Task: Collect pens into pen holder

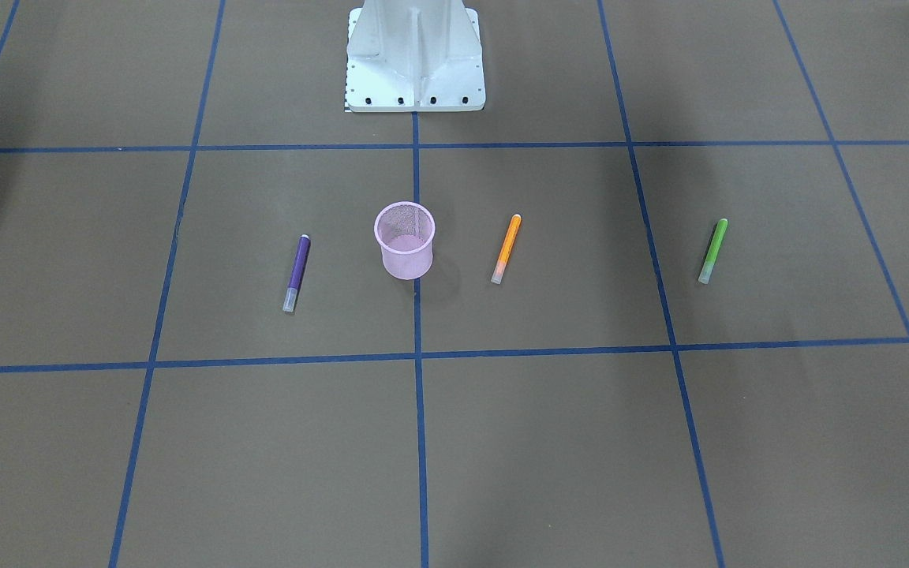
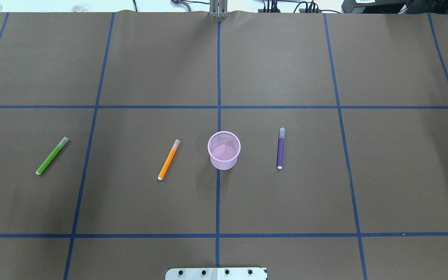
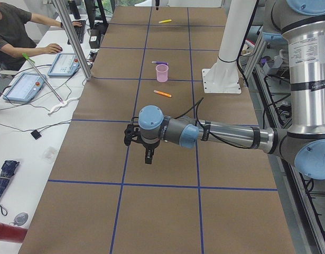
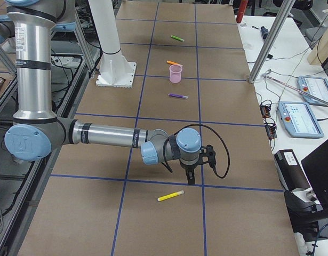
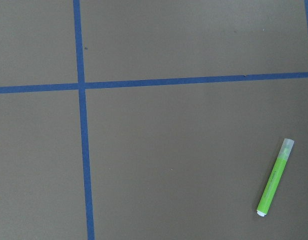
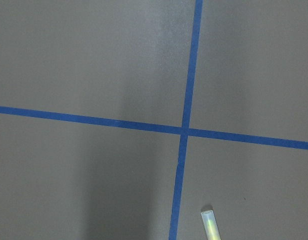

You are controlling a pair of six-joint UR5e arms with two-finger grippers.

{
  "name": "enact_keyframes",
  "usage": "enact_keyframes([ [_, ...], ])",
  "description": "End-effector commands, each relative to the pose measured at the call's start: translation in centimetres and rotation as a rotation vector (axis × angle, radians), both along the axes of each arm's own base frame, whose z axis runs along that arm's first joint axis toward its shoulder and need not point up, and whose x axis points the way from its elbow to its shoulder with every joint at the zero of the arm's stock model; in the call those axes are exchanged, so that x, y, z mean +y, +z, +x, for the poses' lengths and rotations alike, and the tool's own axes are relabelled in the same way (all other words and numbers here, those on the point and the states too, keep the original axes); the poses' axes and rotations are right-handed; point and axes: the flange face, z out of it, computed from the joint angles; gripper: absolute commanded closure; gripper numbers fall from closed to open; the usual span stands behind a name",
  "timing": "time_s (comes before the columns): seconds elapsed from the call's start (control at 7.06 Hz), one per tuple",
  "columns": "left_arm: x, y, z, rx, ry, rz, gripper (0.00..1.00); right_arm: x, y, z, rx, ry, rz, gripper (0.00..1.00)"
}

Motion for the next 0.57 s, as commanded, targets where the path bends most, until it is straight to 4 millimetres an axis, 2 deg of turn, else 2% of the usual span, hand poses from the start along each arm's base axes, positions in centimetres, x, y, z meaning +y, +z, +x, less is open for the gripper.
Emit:
enact_keyframes([
  [0.0, 0.2, 0.1, 0.0, 0.000, 0.001, 0.011, 0.00, 2.5, 3.0, -1.8, 0.066, -0.039, 0.016, 0.01],
  [0.28, 0.1, 0.1, 0.1, 0.001, 0.003, 0.016, 0.00, 2.5, 7.4, -2.1, 0.139, -0.098, -0.004, 0.02],
  [0.42, 0.1, 0.1, 0.1, 0.001, 0.003, 0.016, 0.00, 0.7, 10.2, -2.4, 0.160, -0.150, -0.007, 0.04],
])
